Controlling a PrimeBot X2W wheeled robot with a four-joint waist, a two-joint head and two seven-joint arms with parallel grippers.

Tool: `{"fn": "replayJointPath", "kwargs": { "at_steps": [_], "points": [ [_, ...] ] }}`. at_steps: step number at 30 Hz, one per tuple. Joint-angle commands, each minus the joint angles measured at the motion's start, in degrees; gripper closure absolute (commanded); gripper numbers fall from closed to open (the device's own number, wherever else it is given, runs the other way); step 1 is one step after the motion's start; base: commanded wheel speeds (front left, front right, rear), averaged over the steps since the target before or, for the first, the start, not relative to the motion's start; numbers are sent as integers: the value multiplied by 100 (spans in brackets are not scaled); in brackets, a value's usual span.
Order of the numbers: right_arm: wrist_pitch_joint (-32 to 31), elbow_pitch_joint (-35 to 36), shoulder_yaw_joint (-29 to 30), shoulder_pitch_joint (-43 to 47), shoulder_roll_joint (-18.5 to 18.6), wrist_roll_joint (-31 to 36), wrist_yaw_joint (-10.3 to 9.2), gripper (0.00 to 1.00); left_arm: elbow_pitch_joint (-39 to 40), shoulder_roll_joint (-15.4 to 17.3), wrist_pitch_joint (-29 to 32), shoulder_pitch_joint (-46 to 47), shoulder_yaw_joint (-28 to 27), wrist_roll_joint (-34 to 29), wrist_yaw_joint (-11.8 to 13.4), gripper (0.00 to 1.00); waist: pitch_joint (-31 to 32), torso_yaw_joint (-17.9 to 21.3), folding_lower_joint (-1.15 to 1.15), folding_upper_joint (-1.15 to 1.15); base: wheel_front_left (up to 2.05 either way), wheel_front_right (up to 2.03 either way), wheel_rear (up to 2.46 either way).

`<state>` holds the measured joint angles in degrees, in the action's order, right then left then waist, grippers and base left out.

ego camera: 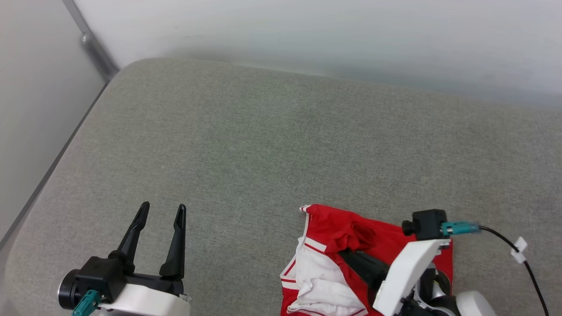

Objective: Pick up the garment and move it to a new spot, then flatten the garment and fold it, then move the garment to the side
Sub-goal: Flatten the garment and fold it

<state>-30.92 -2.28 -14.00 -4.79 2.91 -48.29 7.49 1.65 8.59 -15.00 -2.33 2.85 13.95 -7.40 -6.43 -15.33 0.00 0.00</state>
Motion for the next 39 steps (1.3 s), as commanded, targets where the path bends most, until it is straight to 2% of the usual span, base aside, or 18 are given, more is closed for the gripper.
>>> {"fn": "replayJointPath", "kwargs": {
  "at_steps": [1,2,3,4,6,11,17,22,24,29,34,36,39],
  "points": [
    [53,-106,-79,-126,-6,50,0,100,-11,-4,-24,30,-12,33,-10,0,-6,-31,0,0,0,0,0],
    [84,-199,-128,-173,-6,117,0,100,-13,-5,-24,34,-8,33,-10,0,-10,-45,0,0,0,0,0],
    [108,-288,-191,-249,-6,286,-1,78,-18,-7,-24,42,-9,33,-10,0,-14,-58,0,0,0,0,0],
    [145,-330,-254,-331,-8,511,0,0,-23,-9,-24,50,-4,35,-10,0,-18,-70,0,0,0,0,0],
    [219,-464,-345,-360,-4,588,-1,0,-40,-5,-24,52,5,36,-10,0,-16,-86,0,0,0,0,0],
    [211,-332,-864,-485,4,205,0,0,-74,29,-24,-24,-30,28,-10,0,31,-56,0,0,0,0,0],
    [67,-83,-810,-606,-2,633,0,0,-86,64,-18,-39,-55,15,-10,0,125,87,0,0,0,0,0],
    [-72,193,-377,-841,3,1586,0,0,-53,95,-18,-31,-12,4,-10,0,174,287,0,0,0,0,0],
    [-35,326,-257,-984,158,2032,0,0,-45,98,-18,-18,-8,0,-10,0,186,378,0,0,0,0,0],
    [368,460,-231,-1244,866,2850,0,0,-20,83,-18,-10,11,-10,-10,0,230,624,0,0,0,0,0],
    [1147,366,-143,-1370,1567,3492,-1,0,-5,94,-18,0,34,7,-10,0,278,866,0,0,0,0,0],
    [1478,299,12,-1310,1688,3658,-1,0,3,80,-18,5,44,-3,-10,0,286,954,0,0,0,0,0],
    [1890,241,405,-1099,1664,3724,-1,0,13,78,-18,-2,65,-22,-10,0,289,1063,0,0,0,0,0]
  ]
}}
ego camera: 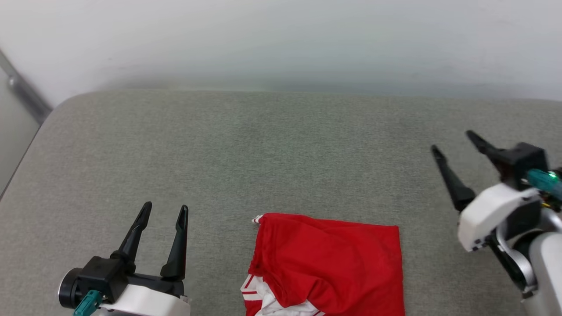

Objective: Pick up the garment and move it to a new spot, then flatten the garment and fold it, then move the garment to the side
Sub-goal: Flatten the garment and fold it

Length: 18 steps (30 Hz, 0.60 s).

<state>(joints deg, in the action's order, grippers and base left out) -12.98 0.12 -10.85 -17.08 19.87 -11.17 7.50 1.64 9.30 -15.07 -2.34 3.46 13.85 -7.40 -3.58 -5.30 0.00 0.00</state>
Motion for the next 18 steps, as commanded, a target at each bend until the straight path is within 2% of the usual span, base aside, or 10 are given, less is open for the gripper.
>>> {"fn": "replayJointPath", "kwargs": {
  "at_steps": [1,6,11,18],
  "points": [
    [95,2,89,129,-32,12,-2,0,14,7,-12,0,5,-12,-10,0,4,61,0,0,0,0,0],
    [697,277,967,707,-306,162,-2,0,94,-14,-12,48,6,-9,-10,0,-97,184,0,0,0,0,0],
    [1066,609,1682,1243,-870,131,-2,0,137,10,-12,41,33,-40,-10,0,-115,185,0,0,0,0,0],
    [1337,1029,1691,1790,-1296,218,-2,0,262,34,-12,-55,78,-60,-10,0,-87,172,0,0,0,0,0]
  ]
}}
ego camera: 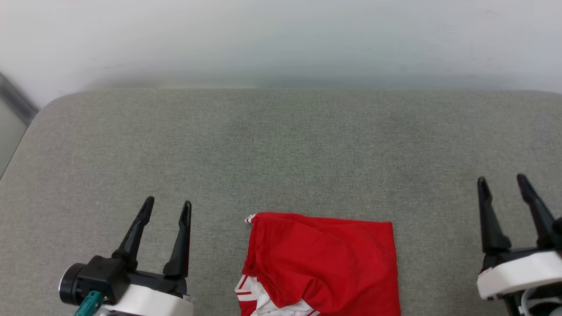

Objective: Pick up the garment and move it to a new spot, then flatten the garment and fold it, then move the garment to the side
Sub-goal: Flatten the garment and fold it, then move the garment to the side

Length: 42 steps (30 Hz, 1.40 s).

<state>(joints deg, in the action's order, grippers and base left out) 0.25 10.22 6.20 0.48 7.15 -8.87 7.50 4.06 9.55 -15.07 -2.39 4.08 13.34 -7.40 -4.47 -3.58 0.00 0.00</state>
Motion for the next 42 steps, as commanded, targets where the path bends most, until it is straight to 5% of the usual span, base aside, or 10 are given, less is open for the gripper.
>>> {"fn": "replayJointPath", "kwargs": {
  "at_steps": [1,20,27,34,42],
  "points": [
    [44,49,-22,106,-68,7,-2,0,33,13,-12,-69,28,-20,-10,0,7,-3,0,0,0,0,0],
    [-150,49,-138,462,-306,-4,-2,0,61,-38,-12,-132,114,-52,-10,0,-3,-108,0,0,0,0,0],
    [-2075,410,-710,648,137,-496,-2,0,12,-125,-12,-54,30,-161,-10,0,-159,-165,0,0,0,0,0],
    [-4526,845,-793,673,176,-935,-2,0,3,-170,-12,84,172,-178,-10,0,-394,-317,0,0,0,0,0],
    [-5474,542,-773,295,49,-796,-2,0,-80,-201,-12,309,365,-106,-10,0,-682,-661,0,0,0,0,0]
  ]
}}
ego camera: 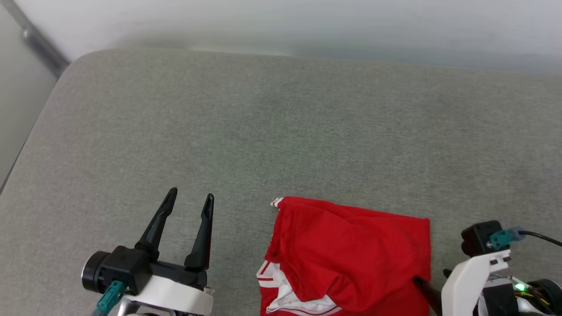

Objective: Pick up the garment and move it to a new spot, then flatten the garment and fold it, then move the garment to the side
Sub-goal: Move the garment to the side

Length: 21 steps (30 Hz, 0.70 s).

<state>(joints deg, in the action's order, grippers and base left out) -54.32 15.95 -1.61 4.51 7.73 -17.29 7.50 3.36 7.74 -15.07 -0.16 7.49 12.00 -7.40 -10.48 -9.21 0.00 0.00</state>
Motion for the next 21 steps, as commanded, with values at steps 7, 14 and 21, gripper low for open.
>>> {"fn": "replayJointPath", "kwargs": {
  "at_steps": [7,14,21],
  "points": [
    [-140,-548,-149,-231,-113,110,-2,0,-54,-54,-12,189,75,34,-10,0,-260,-407,0,0,0,0,0],
    [3,-1247,-454,-231,-94,255,-2,0,-91,-99,-12,245,147,-2,-10,0,-361,-606,0,0,0,0,0],
    [260,-1551,-713,-424,149,363,-3,100,-196,-136,-12,194,173,10,-10,0,-284,-554,0,0,0,0,0]
  ]
}}
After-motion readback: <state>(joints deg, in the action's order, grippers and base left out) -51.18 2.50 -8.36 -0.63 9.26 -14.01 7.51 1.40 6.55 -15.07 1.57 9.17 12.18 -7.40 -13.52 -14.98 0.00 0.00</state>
